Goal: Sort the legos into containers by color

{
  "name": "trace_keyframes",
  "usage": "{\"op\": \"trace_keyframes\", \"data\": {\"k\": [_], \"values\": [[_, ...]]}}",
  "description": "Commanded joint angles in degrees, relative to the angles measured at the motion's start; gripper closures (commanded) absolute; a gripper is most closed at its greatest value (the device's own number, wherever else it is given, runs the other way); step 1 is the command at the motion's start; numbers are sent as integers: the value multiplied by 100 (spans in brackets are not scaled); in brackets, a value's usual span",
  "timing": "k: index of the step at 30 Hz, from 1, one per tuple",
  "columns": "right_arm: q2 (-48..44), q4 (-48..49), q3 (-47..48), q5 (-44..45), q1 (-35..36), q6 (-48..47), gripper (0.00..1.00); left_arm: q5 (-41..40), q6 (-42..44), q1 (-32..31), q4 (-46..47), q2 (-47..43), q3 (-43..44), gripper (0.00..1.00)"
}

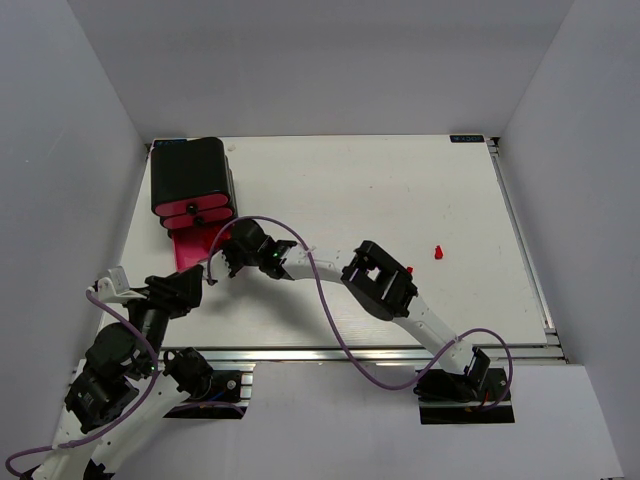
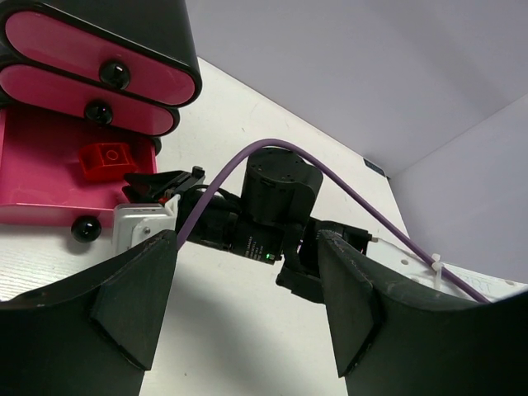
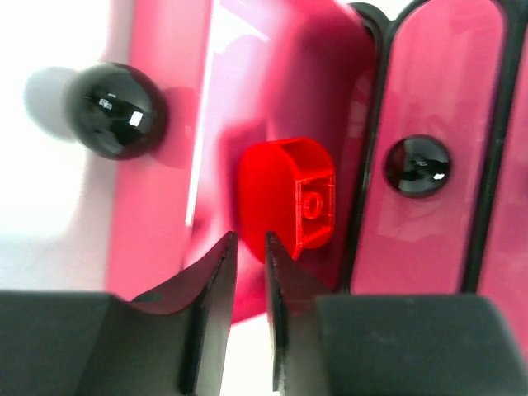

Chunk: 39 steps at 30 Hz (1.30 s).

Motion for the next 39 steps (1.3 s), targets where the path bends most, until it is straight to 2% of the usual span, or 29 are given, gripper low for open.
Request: {"op": "trace_keyframes", "data": {"k": [1,2,6,8,13,23,35,39], "values": [[-436,-300,455,-400,-86,592,72,-50,-21,23,-56,-561,61,21],[-505,-544,534,-515,-121,715,66,-50,-21,23,-56,-561,61,21],[-568,-933,851,-867,-218,1304,51,-50,-20,23,-56,-561,70,21],[-568,-977,965,-999,-271,1595,49,-50,-12,23,-56,-561,61,21],[-410,-1259,1194,-1341,-376,1824,50,-50,-21,23,-47,-561,61,21],[-76,-1259,1432,-1693,-465,1921,62,-41,-12,23,-38,-561,53,21],[267,-1171,1599,-1492,-482,2079,62,-50,-12,23,-47,-561,53,21],[241,-1215,1529,-1456,-491,2088,58,-41,-12,23,-29,-561,35,21]]}}
